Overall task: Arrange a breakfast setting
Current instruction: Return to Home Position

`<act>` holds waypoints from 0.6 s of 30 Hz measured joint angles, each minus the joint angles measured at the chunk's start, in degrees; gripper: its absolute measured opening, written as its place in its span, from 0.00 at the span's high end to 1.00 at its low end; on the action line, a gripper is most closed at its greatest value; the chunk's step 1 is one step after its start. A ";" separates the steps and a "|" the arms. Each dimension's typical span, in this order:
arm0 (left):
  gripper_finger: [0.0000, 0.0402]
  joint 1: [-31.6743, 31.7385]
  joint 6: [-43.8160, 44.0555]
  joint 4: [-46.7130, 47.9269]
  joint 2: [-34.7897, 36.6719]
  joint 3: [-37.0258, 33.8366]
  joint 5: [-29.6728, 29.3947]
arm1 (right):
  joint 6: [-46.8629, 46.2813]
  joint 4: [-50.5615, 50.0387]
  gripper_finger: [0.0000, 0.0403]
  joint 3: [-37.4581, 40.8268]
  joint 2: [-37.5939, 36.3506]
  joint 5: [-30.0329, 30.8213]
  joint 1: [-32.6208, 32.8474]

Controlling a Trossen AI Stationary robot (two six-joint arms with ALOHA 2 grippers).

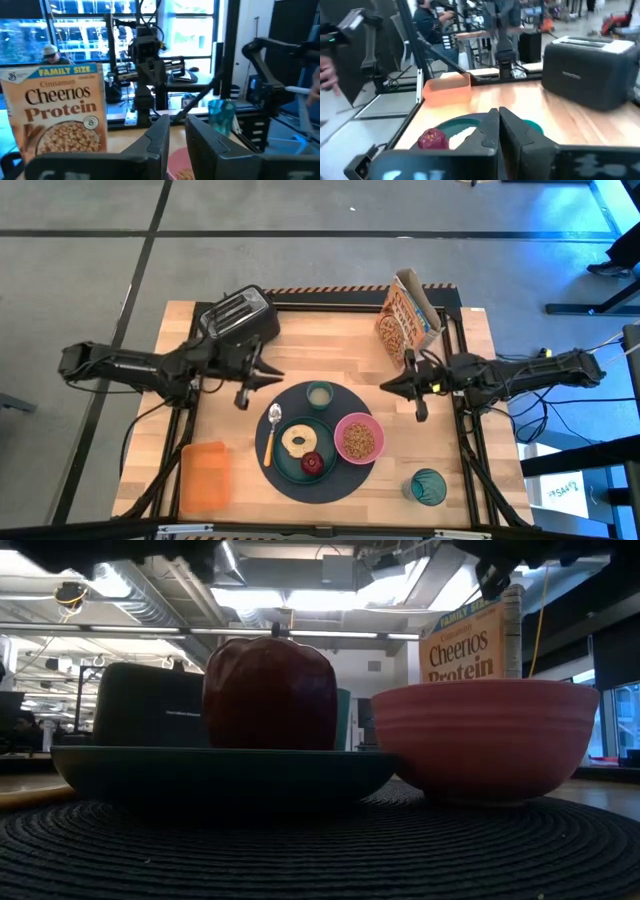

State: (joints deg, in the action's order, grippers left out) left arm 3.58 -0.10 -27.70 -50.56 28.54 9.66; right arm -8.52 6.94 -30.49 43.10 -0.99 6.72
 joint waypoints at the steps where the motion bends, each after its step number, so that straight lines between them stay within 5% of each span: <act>1: 0.87 -0.41 0.13 0.00 1.39 -1.31 -0.37 | 1.27 0.63 0.99 0.63 -0.37 -0.60 0.01; 9: 0.99 -0.73 2.53 -2.62 13.34 -13.94 -3.47 | 6.21 1.97 1.00 5.61 -8.02 -0.63 0.02; 18: 0.99 -0.73 2.74 -1.81 23.06 -21.41 -3.34 | 5.96 1.77 1.00 13.87 -19.54 2.95 0.00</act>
State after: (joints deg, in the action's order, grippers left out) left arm 2.85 2.64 -29.51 -27.50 7.12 6.33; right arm -2.55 8.71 -16.62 23.57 1.96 6.72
